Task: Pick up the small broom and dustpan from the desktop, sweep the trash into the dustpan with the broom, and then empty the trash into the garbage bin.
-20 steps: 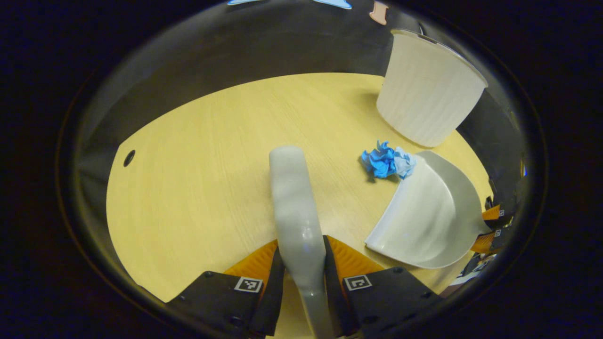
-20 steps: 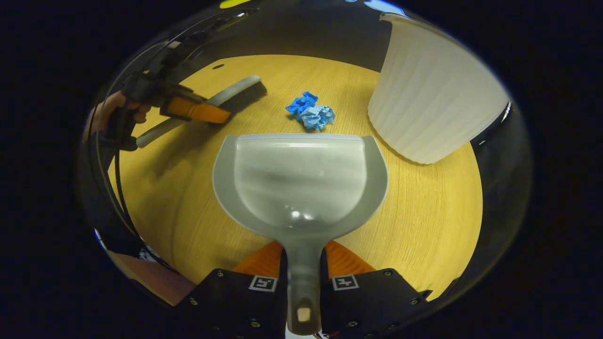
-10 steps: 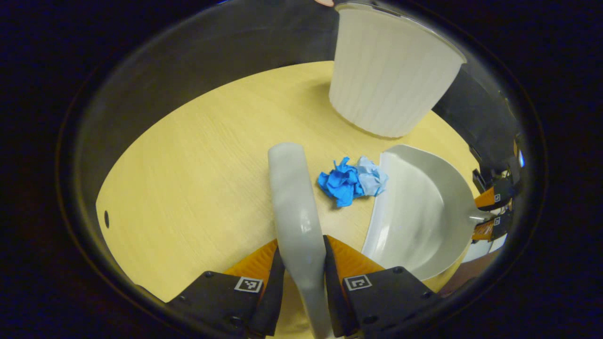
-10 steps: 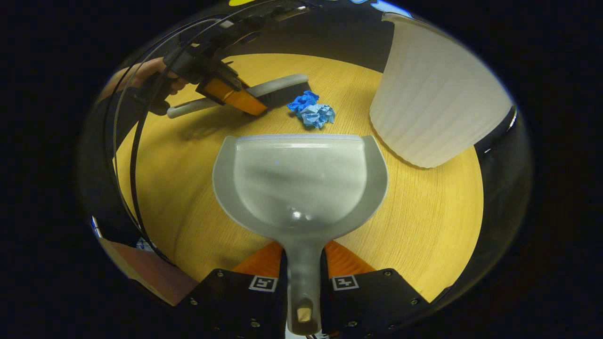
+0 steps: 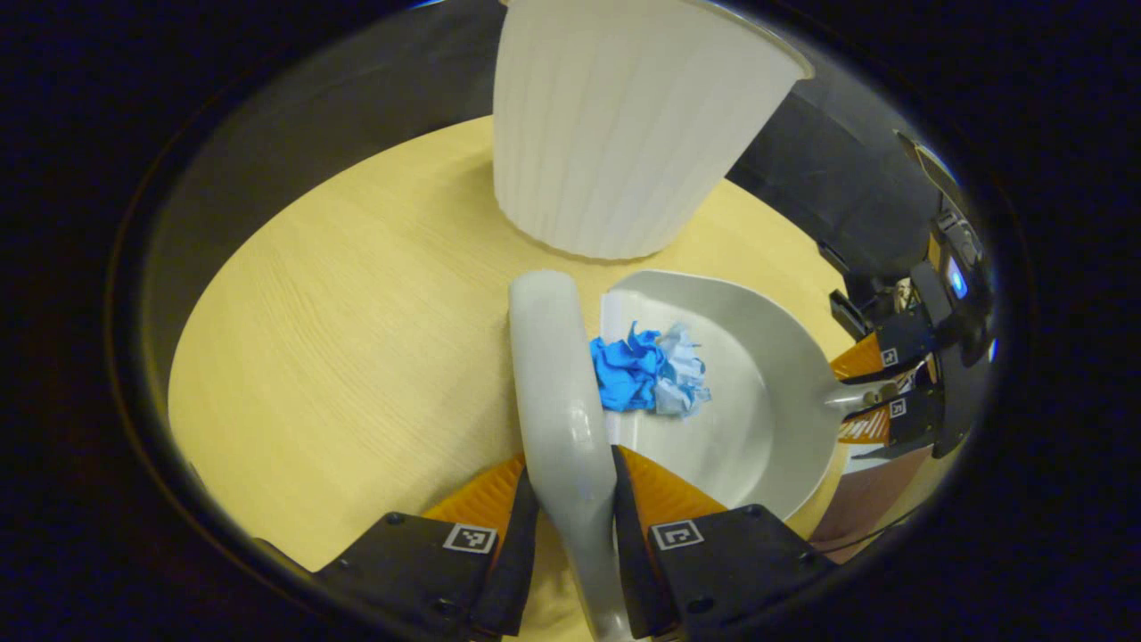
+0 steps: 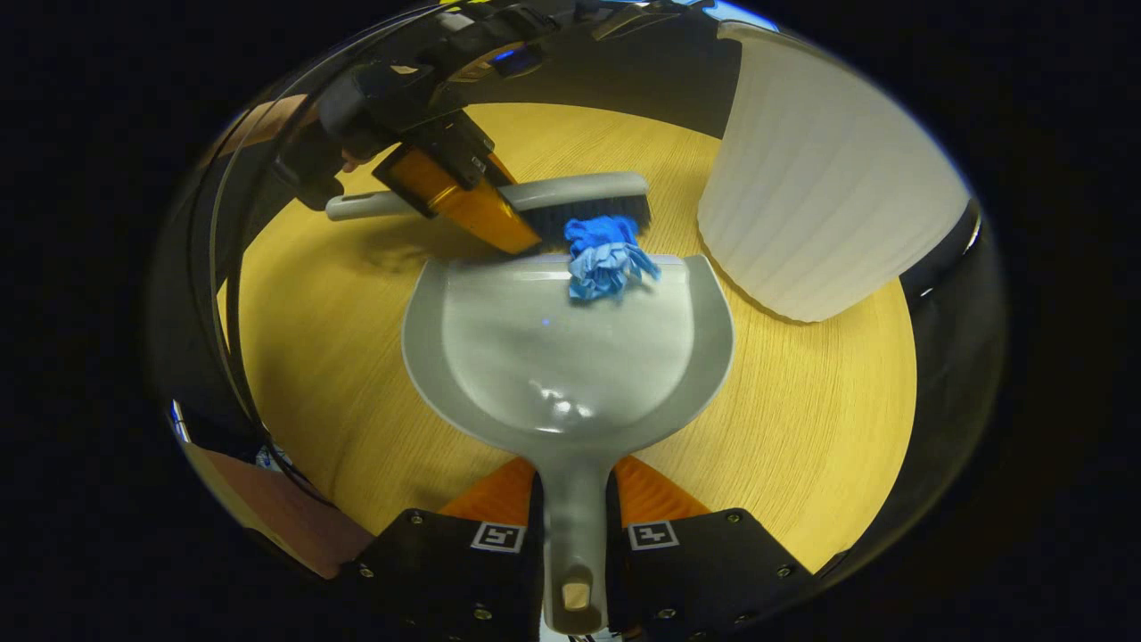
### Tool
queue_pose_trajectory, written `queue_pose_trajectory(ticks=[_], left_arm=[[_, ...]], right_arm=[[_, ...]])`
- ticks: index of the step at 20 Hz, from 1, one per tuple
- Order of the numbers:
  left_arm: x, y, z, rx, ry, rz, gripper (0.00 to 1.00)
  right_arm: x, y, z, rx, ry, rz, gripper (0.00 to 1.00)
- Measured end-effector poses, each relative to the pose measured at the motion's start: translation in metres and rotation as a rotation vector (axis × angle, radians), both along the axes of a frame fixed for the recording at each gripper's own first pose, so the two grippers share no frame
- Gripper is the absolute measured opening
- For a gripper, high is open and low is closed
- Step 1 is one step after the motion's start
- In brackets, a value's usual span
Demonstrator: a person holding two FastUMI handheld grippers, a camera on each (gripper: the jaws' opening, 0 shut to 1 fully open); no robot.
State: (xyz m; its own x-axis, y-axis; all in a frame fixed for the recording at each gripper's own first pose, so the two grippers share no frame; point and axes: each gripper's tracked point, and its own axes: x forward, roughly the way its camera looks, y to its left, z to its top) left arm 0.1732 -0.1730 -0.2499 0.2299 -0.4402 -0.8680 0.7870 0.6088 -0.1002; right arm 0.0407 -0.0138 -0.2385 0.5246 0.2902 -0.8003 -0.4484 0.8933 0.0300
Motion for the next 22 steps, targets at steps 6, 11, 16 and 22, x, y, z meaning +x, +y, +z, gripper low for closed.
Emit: queue_pose_trajectory(ticks=[6,11,16,22], left_arm=[[-0.042,-0.029,0.001,-0.042,0.037,-0.021,0.49],[-0.05,-0.039,0.006,-0.055,0.011,0.004,0.49],[-0.037,-0.019,0.019,-0.06,-0.035,0.054,0.48],[-0.016,0.018,0.027,-0.081,-0.073,0.112,0.51]], right_arm=[[0.003,0.0,0.008,0.017,-0.004,-0.014,0.28],[0.003,-0.002,0.008,0.028,-0.009,-0.031,0.28],[0.003,-0.008,0.001,0.023,-0.008,-0.047,0.28],[0.006,-0.005,0.009,0.009,-0.004,-0.089,0.28]])
